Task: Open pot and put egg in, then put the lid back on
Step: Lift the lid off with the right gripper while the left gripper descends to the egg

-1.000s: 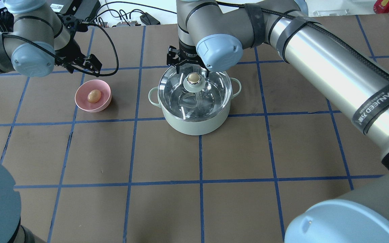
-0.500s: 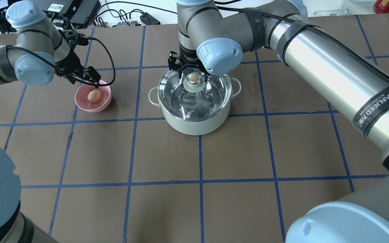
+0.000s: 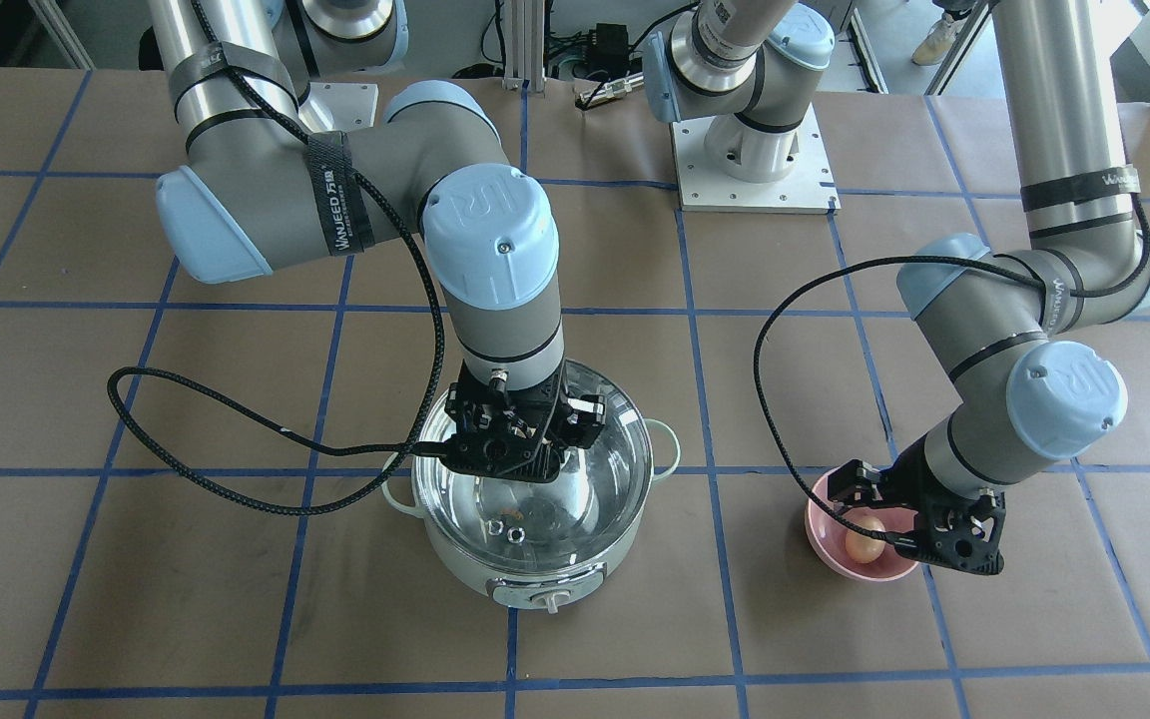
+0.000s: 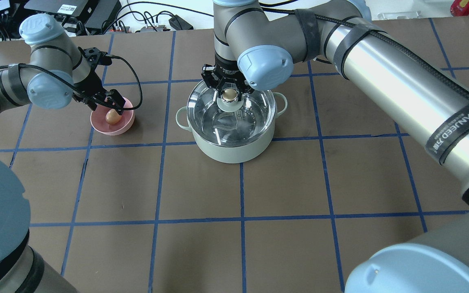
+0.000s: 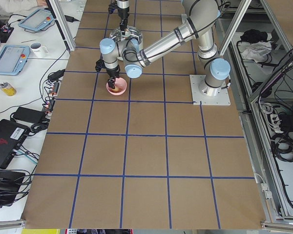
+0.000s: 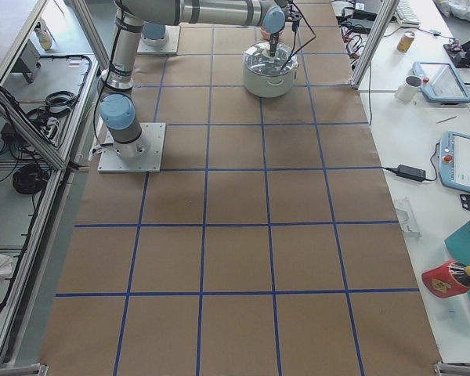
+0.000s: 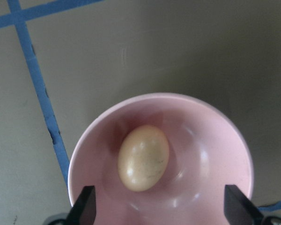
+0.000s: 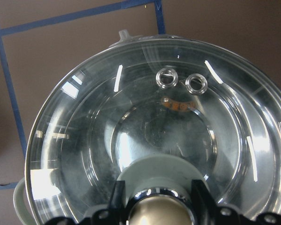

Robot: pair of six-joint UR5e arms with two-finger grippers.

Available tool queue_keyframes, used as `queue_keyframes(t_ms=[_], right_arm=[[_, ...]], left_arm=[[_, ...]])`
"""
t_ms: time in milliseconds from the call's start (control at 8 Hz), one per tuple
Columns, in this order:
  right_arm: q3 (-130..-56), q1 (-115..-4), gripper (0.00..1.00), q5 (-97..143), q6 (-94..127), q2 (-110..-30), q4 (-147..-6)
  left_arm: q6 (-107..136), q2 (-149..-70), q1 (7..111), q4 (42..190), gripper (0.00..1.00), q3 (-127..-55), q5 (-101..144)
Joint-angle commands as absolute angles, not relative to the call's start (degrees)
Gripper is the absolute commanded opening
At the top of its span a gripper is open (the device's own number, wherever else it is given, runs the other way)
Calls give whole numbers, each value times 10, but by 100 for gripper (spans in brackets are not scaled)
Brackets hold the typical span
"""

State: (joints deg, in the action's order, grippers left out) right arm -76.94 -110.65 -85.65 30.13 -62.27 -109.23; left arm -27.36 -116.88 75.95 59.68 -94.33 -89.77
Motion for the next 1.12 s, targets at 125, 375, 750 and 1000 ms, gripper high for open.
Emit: queue_keyframes(t_ms=[125, 375, 750, 1000], right_arm=[[-766, -1103, 0, -847, 287, -640, -1087], [-765, -1079, 0, -846, 240, -672, -1053], [-766, -976, 0, -826, 105, -726, -968], [-770, -907, 0, -834, 7, -739, -934]], left_arm=[[-273, -1178, 759, 597, 96, -960, -895], [-273, -1186, 759, 596, 96, -960, -894], [-274, -1190, 759, 586, 97, -959, -897], [-273, -1202, 759, 554, 98, -960, -897]])
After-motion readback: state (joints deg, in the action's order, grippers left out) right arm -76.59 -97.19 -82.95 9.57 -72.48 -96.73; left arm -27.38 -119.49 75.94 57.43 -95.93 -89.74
